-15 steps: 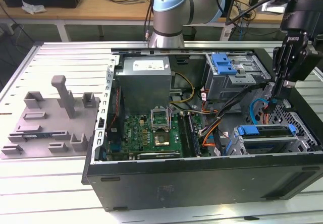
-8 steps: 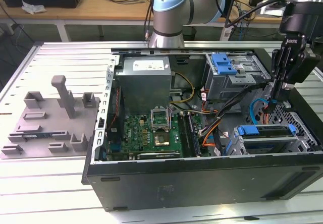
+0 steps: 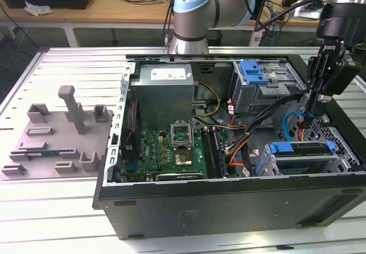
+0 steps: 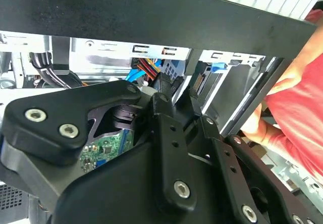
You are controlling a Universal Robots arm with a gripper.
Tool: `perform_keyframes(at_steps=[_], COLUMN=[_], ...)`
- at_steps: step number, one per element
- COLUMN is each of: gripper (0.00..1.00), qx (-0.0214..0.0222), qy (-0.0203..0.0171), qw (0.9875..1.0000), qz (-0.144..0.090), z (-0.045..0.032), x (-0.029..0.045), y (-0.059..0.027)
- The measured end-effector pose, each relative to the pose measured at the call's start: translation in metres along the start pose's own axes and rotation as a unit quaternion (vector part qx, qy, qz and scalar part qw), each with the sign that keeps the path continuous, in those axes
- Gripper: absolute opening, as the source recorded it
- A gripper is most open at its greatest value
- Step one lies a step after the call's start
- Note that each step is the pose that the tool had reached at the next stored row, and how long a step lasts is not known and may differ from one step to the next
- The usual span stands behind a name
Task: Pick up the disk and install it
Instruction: 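Insert the first disk wire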
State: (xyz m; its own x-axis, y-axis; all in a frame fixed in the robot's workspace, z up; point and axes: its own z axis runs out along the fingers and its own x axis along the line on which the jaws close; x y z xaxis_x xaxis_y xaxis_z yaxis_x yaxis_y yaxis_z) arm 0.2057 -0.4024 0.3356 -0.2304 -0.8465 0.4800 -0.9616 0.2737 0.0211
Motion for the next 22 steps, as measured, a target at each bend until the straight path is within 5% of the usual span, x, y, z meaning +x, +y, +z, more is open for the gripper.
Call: perform_keyframes(at_steps=[8,11,22], gripper=[0.29,0.17,0.17], qx=[-0.0022,-0.002,-0.0021], qy=[0.001,0.0028,0.0044], qw=[1.0,1.0,1.0], qz=[0.004,0.004,0.004], z=[0.0017,0.002,0.0011], x=[0.0015,0.0012,0.0038], y=[-0.0006,-0.0007,-0.0001])
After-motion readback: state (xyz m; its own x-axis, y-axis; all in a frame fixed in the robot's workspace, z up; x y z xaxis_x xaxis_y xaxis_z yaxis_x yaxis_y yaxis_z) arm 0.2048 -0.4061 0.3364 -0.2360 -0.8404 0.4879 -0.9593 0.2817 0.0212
